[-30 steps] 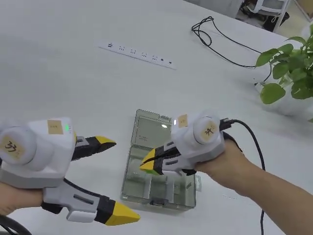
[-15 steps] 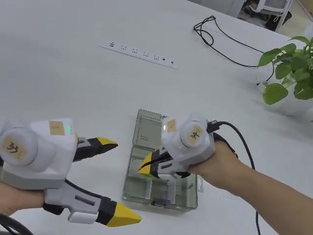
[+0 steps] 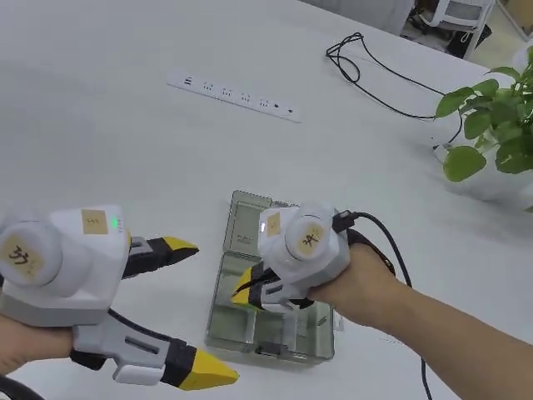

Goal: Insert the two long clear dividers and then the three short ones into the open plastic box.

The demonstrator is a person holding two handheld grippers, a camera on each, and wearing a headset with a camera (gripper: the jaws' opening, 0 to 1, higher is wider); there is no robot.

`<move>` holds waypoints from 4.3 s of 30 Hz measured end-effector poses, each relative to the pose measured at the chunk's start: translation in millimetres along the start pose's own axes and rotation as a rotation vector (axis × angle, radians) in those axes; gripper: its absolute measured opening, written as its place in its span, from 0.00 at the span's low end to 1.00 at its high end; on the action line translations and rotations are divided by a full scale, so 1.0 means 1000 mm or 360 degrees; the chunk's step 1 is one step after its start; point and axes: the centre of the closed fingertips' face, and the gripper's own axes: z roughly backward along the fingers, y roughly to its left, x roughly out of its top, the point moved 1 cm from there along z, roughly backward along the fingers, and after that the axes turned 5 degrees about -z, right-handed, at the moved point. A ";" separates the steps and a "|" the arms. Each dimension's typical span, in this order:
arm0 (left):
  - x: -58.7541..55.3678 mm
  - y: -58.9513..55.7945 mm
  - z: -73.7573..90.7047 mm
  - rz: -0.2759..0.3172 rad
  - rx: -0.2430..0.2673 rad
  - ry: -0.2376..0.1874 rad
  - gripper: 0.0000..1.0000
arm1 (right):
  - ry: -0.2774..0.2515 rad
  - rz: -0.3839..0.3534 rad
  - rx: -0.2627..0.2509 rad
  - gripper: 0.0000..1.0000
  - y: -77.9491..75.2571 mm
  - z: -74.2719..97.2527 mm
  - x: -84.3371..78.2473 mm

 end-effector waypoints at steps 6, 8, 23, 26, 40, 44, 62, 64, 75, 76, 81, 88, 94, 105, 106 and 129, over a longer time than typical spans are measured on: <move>0.001 0.000 0.000 -0.0004 -0.0003 0.0001 0.98 | 0.0005 0.0020 -0.0008 0.03 -0.001 0.000 0.000; 0.001 0.000 0.000 -0.0006 -0.0003 0.0001 0.98 | 0.0004 0.0019 -0.0016 0.03 -0.001 -0.001 0.000; -0.002 0.001 0.000 -0.0006 0.0020 0.0019 1.00 | -0.0116 -0.0105 -0.0045 0.11 -0.002 0.013 0.008; -0.003 0.000 0.000 -0.0008 0.0018 0.0024 1.00 | -0.0153 -0.0126 -0.0065 0.14 -0.003 0.022 0.010; -0.005 0.000 0.004 -0.0014 0.0041 0.0041 1.00 | -0.0441 -0.0343 -0.0194 0.26 -0.016 0.088 0.009; -0.006 -0.001 0.004 -0.0023 0.0046 0.0048 0.99 | -0.0464 -0.0379 -0.0245 0.29 -0.019 0.105 -0.003; -0.005 -0.002 0.008 -0.0020 0.0074 0.0056 1.00 | -0.0323 -0.0468 -0.0366 0.42 -0.028 0.151 -0.086; -0.004 -0.002 0.008 -0.0020 0.0076 0.0056 1.00 | -0.0292 -0.0480 -0.0362 0.44 -0.028 0.152 -0.097; -0.003 0.001 0.006 -0.0020 0.0066 0.0059 1.00 | 0.0011 -0.0394 -0.0310 0.47 -0.031 0.147 -0.159; -0.004 0.001 0.005 -0.0019 0.0067 0.0060 1.00 | 0.0038 -0.0386 -0.0308 0.47 -0.032 0.145 -0.164; -0.003 0.002 0.003 -0.0012 0.0065 0.0060 1.00 | 0.0172 -0.0328 -0.0266 0.47 -0.031 0.134 -0.185; -0.004 0.003 0.004 -0.0007 0.0068 0.0066 1.00 | 0.0378 -0.0204 -0.0219 0.47 -0.030 0.119 -0.213; -0.003 0.003 0.003 -0.0005 0.0065 0.0069 1.00 | 0.0417 -0.0193 -0.0206 0.46 -0.033 0.108 -0.224; -0.004 0.003 0.002 0.0008 0.0068 0.0072 1.00 | 0.0455 -0.0149 -0.0210 0.42 -0.038 0.102 -0.233; -0.003 0.003 0.002 0.0009 0.0069 0.0071 1.00 | 0.0464 -0.0142 -0.0211 0.41 -0.038 0.101 -0.234; 0.000 0.000 0.001 -0.0009 0.0058 0.0067 1.00 | 0.0500 -0.0138 -0.0260 0.33 -0.039 0.101 -0.235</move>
